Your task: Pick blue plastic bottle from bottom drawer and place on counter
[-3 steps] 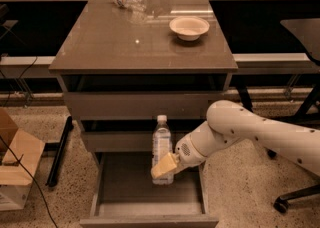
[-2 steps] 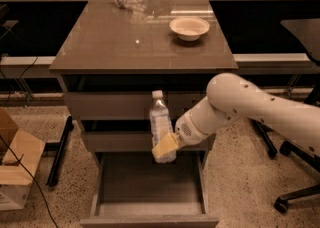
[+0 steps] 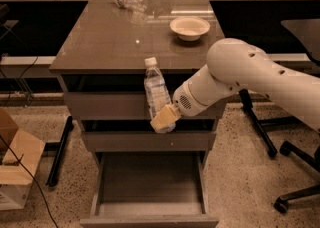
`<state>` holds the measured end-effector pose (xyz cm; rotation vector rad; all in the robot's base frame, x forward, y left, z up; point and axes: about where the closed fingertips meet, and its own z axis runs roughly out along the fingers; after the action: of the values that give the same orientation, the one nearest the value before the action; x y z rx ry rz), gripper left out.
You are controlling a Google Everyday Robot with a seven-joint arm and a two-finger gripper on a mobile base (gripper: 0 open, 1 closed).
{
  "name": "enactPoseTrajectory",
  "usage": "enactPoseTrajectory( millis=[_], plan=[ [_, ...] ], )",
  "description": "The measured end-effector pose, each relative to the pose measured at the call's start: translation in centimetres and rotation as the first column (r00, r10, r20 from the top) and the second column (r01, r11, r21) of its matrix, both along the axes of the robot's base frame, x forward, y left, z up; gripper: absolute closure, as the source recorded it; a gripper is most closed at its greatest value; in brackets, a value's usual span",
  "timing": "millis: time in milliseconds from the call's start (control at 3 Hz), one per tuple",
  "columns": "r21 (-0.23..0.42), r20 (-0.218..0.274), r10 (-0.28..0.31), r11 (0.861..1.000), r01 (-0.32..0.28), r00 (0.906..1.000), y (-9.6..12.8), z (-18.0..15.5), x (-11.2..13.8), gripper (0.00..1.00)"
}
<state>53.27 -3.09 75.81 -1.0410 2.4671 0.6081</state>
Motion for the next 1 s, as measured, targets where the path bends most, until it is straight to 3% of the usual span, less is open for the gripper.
enactPoseTrajectory(
  millis=[333,1000],
  plan=[
    [0.0,0.0,0.0,1.0,0.0,1.0,0.0,0.0,0.0,1.0],
    [-0.12,0.069,-0.013,0.993,0.021,0.9976,0.5,3.2,4.2,1.0]
  ],
)
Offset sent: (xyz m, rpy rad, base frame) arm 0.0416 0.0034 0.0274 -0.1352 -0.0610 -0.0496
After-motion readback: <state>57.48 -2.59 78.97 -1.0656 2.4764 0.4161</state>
